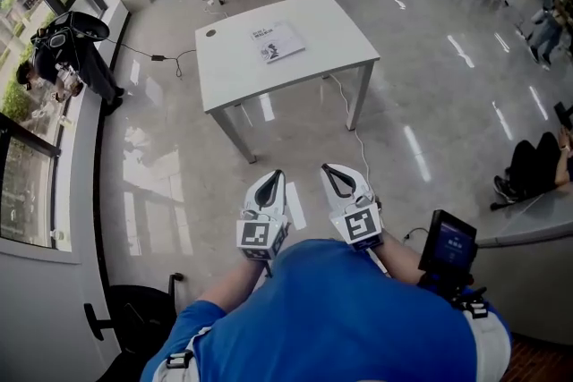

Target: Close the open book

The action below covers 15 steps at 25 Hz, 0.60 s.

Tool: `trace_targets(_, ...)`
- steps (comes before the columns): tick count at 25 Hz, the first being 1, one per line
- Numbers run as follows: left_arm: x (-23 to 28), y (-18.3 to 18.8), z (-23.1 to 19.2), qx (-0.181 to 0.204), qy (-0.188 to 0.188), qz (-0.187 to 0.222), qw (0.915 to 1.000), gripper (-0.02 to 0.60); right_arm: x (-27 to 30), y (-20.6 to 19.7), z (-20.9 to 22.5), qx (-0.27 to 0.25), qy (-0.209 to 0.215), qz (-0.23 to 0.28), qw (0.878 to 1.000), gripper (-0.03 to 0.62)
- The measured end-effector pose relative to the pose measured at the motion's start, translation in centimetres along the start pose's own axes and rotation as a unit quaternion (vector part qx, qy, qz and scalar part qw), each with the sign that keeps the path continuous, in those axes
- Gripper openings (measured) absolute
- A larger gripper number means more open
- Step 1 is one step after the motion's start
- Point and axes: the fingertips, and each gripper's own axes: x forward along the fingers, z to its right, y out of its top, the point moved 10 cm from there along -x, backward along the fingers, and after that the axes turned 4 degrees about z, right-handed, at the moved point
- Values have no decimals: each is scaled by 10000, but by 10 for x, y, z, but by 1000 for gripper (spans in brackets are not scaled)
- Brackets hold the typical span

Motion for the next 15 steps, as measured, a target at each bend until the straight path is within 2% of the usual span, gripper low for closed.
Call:
trace_targets(4,43,-3,8,-184,-15,11,9998,6,15,-8,44,86,5,-2,10000,3)
trace_targets(8,98,-10,-3,-329,1,-46,9994,6,51,-23,86,220,-26,-51,9997,3)
trace_targets(15,121,2,-21,-287,-69,-57,9995,6,76,-16,94,443,-52,-101,9990,3)
